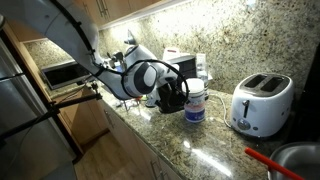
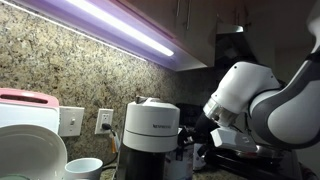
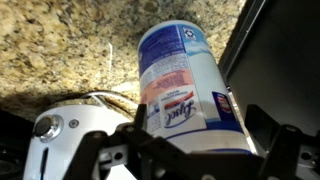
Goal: Slide the tin forward
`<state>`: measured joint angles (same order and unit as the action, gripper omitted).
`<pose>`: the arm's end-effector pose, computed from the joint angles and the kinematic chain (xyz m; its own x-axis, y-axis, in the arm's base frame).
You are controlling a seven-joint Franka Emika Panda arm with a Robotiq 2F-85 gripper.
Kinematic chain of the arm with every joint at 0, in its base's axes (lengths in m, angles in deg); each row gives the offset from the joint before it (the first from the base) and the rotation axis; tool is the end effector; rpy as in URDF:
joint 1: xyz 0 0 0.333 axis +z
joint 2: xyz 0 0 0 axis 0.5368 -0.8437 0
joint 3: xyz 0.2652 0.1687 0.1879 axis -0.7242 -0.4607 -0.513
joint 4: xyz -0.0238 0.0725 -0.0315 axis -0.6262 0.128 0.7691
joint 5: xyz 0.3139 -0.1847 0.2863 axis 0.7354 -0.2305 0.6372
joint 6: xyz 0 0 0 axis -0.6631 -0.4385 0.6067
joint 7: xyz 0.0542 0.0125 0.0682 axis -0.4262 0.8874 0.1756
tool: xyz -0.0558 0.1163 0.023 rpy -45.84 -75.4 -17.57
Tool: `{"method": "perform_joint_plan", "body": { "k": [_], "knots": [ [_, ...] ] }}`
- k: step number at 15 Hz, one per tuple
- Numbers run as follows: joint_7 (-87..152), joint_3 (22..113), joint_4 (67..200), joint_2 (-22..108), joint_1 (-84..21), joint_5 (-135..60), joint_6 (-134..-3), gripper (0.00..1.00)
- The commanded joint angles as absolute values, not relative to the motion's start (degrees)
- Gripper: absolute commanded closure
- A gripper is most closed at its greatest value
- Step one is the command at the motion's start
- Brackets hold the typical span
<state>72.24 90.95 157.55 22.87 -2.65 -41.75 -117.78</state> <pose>0.7151 0.0617 0.1869 0.7126 -0.3778 0.5911 -0.3864 -0.9146 -0.1188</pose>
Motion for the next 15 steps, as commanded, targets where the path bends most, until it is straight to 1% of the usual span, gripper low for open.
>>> {"method": "perform_joint_plan", "body": {
  "k": [1, 2, 3, 4, 6, 7, 9, 10, 11, 12, 13, 14, 15],
  "knots": [
    [64.97, 88.38, 153.06, 19.51, -3.49, -34.74, -121.26, 0.00],
    [68.22, 88.64, 151.58, 18.30, -3.61, -38.11, -121.44, 0.00],
    [62.32, 87.51, 150.67, 17.49, -3.56, -32.33, -121.49, 0.00],
    [66.27, 87.93, 149.15, 16.26, -3.77, -36.63, -121.16, 0.00],
    [65.80, 89.83, 147.35, 13.90, -2.42, -35.81, -120.89, 0.00],
    [60.93, 90.14, 145.73, 12.13, -1.93, -30.56, -120.83, 0.00],
    [58.94, 91.41, 143.99, 9.90, -1.11, -27.35, -120.76, 0.00],
    [62.34, 93.76, 143.25, 8.55, 0.23, -29.65, -120.40, 0.00],
    [63.16, 96.94, 141.98, 6.24, 2.44, -28.19, -120.60, 0.00],
    [59.72, 97.71, 141.41, 5.10, 3.12, -23.63, -120.79, 0.00],
    [64.67, 101.11, 140.58, 3.20, 4.92, -25.25, -120.52, 0.00],
    [61.42, 102.46, 140.01, 1.76, 6.07, -19.87, -120.60, 0.00],
    [61.34, 102.43, 139.50, 1.35, 5.76, -18.50, -120.22, 0.00]
  ]
}}
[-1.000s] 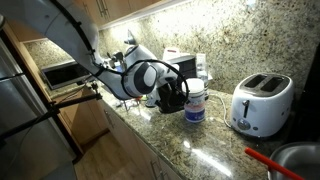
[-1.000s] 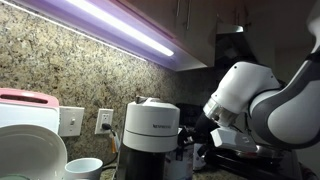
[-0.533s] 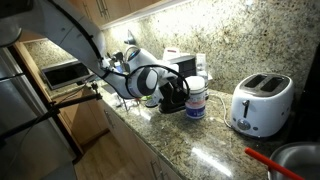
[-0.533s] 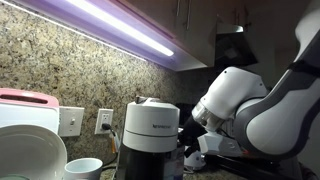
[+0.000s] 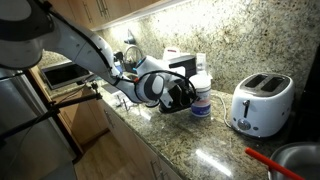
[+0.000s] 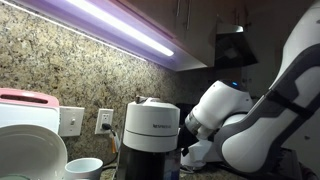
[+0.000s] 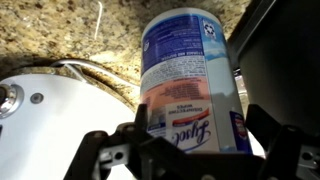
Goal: Slide the tin forward
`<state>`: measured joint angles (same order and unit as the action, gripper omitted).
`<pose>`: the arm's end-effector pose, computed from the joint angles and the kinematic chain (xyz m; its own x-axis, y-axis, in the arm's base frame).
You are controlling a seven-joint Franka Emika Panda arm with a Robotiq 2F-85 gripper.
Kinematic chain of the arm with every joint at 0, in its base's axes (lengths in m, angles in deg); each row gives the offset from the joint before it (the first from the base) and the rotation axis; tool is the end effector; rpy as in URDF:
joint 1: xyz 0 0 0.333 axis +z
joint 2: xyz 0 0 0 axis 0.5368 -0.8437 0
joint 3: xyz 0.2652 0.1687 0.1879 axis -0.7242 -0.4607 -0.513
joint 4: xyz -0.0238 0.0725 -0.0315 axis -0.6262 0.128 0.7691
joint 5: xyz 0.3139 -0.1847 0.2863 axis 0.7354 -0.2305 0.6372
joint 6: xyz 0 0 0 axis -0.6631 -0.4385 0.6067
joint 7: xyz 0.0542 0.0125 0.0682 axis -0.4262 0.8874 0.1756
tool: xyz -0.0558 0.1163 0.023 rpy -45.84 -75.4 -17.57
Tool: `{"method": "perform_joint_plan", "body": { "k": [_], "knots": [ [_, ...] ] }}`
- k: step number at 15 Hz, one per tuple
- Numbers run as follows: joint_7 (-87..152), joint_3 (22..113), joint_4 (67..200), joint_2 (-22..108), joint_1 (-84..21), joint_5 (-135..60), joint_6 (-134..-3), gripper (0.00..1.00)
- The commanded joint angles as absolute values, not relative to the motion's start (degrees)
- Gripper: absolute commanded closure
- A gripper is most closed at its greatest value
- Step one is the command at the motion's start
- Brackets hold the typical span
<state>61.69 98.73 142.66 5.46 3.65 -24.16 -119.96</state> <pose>0.7829 0.0659 0.1446 0.6506 -0.2742 0.7082 -0.3637 -0.9311 -0.0264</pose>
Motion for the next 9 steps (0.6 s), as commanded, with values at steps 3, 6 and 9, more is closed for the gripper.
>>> {"method": "perform_joint_plan", "body": {
  "k": [3, 6, 9],
  "knots": [
    [61.14, 103.95, 136.95, -1.59, 5.96, -13.99, -120.37, 0.00],
    [62.36, 103.45, 133.73, -3.47, 4.33, -14.78, -120.44, 0.00],
    [62.43, 103.94, 130.71, -5.33, 3.38, -14.78, -120.61, 0.00]
  ]
}}
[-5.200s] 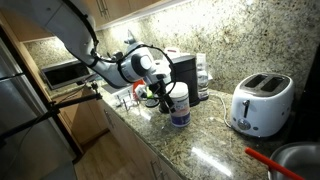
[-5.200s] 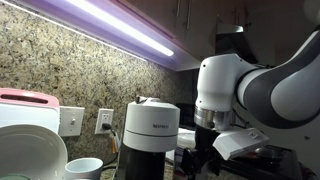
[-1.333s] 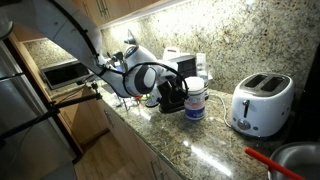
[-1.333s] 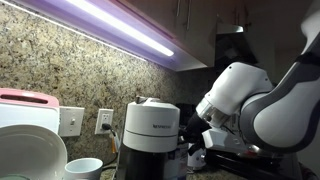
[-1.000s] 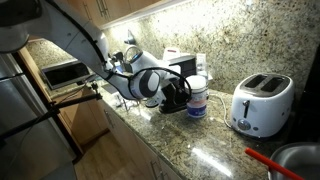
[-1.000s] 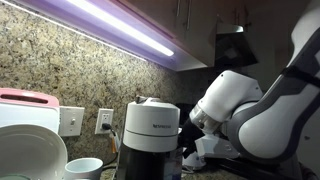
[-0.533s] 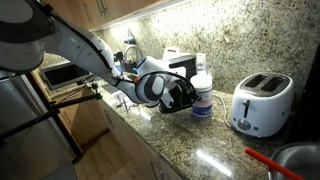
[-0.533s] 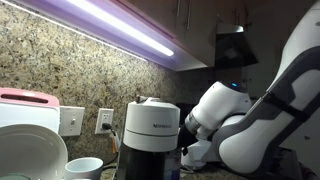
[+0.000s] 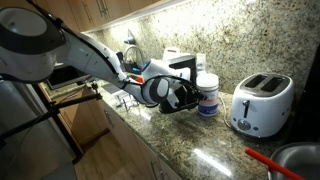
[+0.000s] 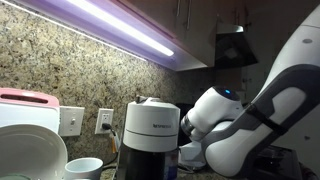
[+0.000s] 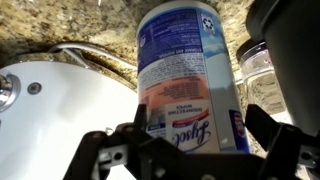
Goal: Slide the tin forward
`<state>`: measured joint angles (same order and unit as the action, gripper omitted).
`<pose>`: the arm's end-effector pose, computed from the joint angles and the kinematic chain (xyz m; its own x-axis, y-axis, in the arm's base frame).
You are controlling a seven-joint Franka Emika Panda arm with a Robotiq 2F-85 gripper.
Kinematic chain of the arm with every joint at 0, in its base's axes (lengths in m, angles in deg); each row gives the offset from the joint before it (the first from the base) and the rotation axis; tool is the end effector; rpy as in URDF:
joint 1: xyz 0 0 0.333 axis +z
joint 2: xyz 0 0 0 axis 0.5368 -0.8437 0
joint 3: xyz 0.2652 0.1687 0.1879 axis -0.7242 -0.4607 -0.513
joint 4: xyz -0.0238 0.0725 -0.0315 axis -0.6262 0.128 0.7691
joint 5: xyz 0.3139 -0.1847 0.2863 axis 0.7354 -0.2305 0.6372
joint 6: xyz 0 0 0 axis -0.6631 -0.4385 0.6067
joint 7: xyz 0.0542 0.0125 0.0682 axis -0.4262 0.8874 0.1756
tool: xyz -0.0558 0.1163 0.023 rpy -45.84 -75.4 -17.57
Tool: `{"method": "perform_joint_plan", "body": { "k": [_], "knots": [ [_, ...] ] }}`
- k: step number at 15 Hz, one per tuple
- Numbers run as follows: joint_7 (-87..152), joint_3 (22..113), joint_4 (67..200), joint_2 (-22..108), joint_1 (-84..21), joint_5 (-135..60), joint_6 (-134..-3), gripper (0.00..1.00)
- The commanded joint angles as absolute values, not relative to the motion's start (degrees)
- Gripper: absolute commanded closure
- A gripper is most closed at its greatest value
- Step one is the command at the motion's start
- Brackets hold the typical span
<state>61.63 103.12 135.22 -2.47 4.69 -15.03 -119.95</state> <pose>0.8137 0.0489 0.1354 0.5684 -0.3111 0.7617 -0.4280 -0.9024 -0.0493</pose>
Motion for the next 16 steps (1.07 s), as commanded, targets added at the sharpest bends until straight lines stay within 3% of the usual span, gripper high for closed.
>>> {"method": "perform_joint_plan", "body": {
  "k": [1, 10, 16],
  "knots": [
    [62.46, 104.24, 129.69, -5.99, 3.19, -14.76, -120.72, 0.00],
    [64.77, 110.21, 118.33, -12.35, 2.25, -13.95, -118.01, 0.00],
    [64.39, 108.22, 111.02, -13.10, -1.90, -15.11, -112.91, 0.00]
  ]
}}
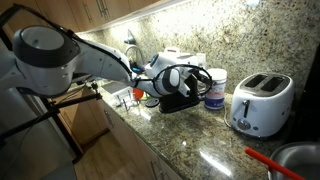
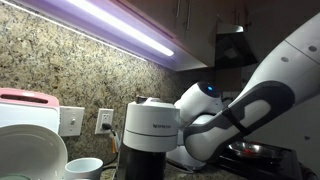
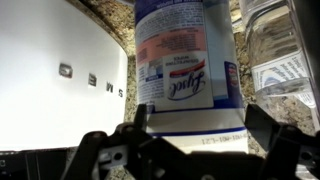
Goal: Slide the tin forward
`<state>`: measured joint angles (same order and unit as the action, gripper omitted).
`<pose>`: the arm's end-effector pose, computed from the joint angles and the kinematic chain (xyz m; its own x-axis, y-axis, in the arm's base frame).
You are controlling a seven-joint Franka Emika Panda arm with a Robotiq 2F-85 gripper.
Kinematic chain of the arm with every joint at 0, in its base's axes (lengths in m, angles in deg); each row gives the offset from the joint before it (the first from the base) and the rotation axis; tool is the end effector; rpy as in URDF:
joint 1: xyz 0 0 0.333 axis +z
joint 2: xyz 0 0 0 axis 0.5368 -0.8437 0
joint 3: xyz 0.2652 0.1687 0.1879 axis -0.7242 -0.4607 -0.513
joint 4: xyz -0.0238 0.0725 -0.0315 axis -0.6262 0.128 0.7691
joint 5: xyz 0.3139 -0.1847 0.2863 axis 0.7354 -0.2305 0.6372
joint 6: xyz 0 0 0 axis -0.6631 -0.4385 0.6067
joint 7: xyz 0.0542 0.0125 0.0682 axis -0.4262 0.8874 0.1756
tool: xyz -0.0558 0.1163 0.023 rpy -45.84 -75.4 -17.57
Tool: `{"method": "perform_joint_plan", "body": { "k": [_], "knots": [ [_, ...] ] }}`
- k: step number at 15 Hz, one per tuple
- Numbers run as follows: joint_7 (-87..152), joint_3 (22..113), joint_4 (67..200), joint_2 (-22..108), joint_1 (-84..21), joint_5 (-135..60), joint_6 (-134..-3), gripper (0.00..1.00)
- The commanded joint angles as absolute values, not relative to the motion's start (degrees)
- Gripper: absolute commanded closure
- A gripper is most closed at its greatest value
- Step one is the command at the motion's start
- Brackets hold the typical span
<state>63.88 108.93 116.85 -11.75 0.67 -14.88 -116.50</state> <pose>0.8923 0.0423 0.1730 0.4791 -0.2360 0.8454 -0.3896 -0.9203 -0.0362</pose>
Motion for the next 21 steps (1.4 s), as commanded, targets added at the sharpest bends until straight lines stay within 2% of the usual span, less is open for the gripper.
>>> {"method": "perform_joint_plan", "body": {
  "k": [1, 4, 9, 21],
  "knots": [
    [64.85, 108.65, 109.78, -13.73, -2.23, -14.84, -112.14, 0.00],
    [63.81, 107.17, 108.37, -13.03, -3.16, -15.15, -109.89, 0.00],
    [58.22, 99.47, 112.60, -6.02, -4.51, -20.62, -103.70, 0.00],
    [54.71, 84.31, 122.24, 10.44, -10.60, -40.43, -71.39, 0.00]
  ]
}}
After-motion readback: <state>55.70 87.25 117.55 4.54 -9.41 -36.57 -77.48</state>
